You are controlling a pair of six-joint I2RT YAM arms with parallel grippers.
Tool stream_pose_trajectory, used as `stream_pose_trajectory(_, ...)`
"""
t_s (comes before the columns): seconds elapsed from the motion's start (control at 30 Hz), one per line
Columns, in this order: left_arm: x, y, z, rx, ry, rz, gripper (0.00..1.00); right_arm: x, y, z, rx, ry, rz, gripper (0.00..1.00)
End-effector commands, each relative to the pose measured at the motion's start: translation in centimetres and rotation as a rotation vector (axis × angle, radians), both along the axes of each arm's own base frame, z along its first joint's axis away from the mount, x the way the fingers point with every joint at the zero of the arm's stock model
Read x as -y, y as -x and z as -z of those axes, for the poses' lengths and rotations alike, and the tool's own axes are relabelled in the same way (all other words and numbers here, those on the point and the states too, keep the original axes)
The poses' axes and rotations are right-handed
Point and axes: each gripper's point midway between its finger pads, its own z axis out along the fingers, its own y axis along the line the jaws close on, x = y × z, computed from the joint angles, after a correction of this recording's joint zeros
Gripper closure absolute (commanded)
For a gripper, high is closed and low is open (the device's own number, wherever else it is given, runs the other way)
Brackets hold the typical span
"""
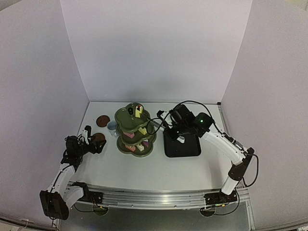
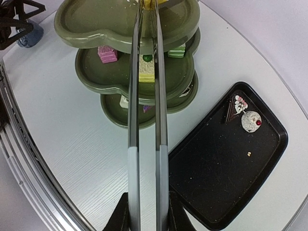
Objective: Serve the afternoon tea
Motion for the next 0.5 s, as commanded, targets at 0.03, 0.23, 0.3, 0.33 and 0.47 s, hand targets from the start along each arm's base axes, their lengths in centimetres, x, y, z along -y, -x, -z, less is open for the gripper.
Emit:
stream_pose_trajectory(0.03, -0.02, -0.42, -2.34, 0.072, -0.012, 0.005, 0.00, 0.10, -0.02, -0.91, 0.024, 0.021, -0.010, 1.00)
stream_pose_trajectory(0.23, -0.02, -0.46, -2.21, 0.070, -0.013, 0.005, 0.00, -0.07, -0.42, -0.11, 0.005, 0.052, 0.000, 0.89)
stream_pose_trajectory(0.3, -0.02, -0.46, -2.25, 0.072, -0.014, 0.005, 0.00, -0.09, -0.62, -0.07, 0.007, 0.058, 0.008, 0.82)
stream_pose_trajectory(0.33, -0.02, -0.46, -2.28, 0.074, -0.015, 0.006, 0.00, -0.06, -0.72, -0.13, 0.011, 0.060, 0.012, 0.79)
stream_pose_trajectory(0.47, -0.03, -0.42, -2.19, 0.073, -0.020, 0.007, 0.00, 0.20, -0.74, -0.43, 0.018, 0.059, 0.021, 0.74)
